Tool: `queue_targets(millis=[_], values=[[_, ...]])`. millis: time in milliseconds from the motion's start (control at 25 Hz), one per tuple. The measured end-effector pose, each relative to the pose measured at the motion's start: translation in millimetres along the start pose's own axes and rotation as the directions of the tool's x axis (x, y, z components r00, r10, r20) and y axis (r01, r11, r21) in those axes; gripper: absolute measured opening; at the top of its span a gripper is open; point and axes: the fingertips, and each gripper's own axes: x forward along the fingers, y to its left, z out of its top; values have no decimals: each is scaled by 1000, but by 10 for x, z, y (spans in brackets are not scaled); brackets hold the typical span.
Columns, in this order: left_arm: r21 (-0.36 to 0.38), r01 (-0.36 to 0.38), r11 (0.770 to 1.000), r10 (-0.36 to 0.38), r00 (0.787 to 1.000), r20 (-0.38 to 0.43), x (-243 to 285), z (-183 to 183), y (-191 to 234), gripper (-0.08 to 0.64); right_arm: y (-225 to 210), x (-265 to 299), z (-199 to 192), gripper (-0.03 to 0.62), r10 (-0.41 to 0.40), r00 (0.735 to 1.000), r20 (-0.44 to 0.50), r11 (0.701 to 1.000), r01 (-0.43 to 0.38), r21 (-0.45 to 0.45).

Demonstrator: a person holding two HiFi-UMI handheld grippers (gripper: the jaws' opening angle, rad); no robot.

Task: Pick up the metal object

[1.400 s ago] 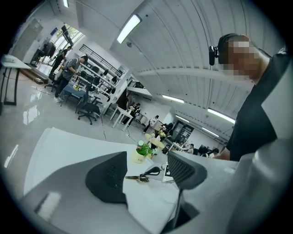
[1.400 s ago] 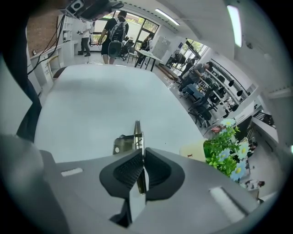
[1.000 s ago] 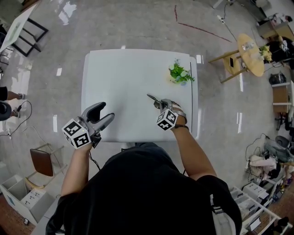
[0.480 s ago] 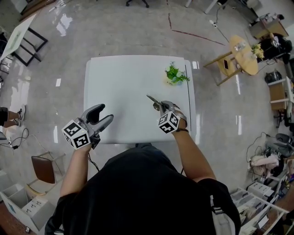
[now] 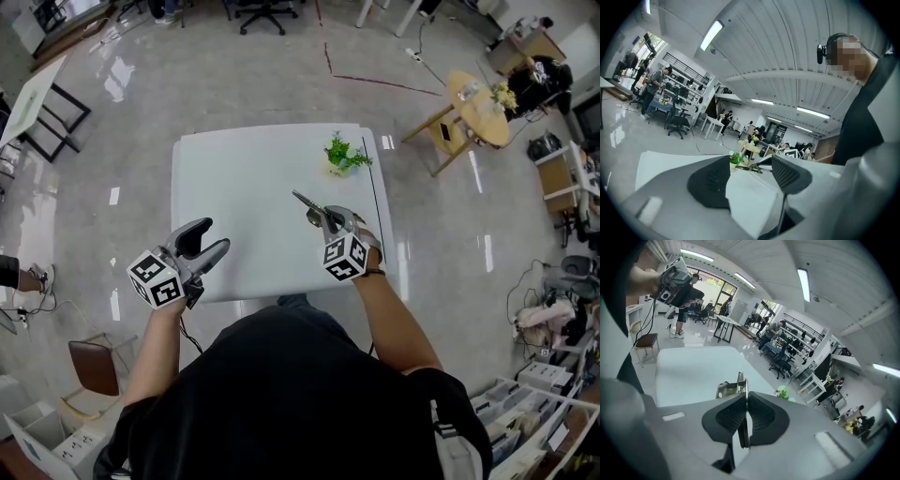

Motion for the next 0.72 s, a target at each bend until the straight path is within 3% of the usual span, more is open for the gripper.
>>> queue_targets(millis=[400, 720], values=[[51, 21, 998, -22, 999, 26, -178, 180, -137, 264, -248, -613, 441, 34, -93, 988, 124, 982, 70, 178], [69, 36, 997, -37, 999, 21, -300, 122, -310, 264, -284, -1023, 582, 34, -148, 973, 179, 973, 111, 201]])
